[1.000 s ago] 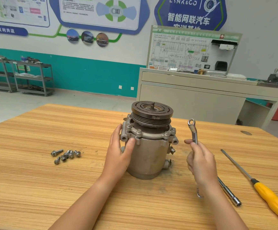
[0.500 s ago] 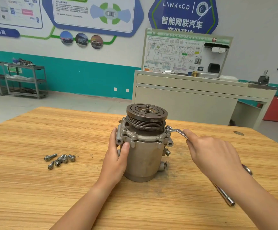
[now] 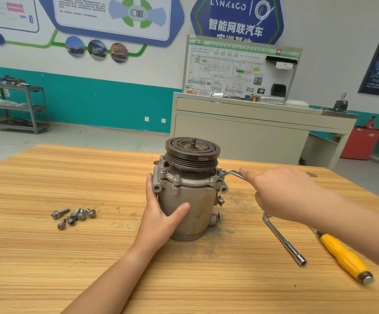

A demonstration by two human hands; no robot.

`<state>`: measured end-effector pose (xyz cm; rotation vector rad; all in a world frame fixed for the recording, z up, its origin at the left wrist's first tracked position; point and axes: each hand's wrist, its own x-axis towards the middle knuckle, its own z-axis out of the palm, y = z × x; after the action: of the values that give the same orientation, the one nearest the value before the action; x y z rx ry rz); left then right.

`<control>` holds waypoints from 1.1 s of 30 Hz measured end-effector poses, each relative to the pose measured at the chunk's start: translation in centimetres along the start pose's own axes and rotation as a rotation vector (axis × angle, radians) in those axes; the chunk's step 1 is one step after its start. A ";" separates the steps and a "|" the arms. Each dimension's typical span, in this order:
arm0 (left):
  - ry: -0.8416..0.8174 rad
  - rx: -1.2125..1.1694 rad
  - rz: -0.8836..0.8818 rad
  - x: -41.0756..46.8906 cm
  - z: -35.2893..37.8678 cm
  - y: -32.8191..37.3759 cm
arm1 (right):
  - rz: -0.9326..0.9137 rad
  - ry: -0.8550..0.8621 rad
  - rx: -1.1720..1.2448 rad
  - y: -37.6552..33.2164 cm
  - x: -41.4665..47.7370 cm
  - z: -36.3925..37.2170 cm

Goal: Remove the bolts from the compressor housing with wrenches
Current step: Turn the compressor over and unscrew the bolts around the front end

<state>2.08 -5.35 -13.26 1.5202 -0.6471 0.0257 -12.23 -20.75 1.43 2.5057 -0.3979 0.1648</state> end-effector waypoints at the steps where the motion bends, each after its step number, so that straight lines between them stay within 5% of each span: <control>1: -0.012 0.007 0.003 0.0 0.0 0.0 | -0.010 -0.038 0.043 0.6 0.0 0.2; 14: -0.040 0.328 -0.023 0.7 -0.7 0.3 | -0.055 -0.070 0.023 0.5 -0.1 -0.9; 21: -0.237 0.100 -0.076 2.4 -3.5 0.0 | -0.176 -0.003 -0.083 -0.7 -1.7 -2.4; 33: -0.226 0.125 -0.072 1.9 -3.6 -0.8 | -0.182 0.115 -0.217 2.1 4.0 1.3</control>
<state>5.32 -2.77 -12.89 1.6812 -0.7820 -0.1655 -9.08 -24.14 2.36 2.2911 -0.1315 0.1826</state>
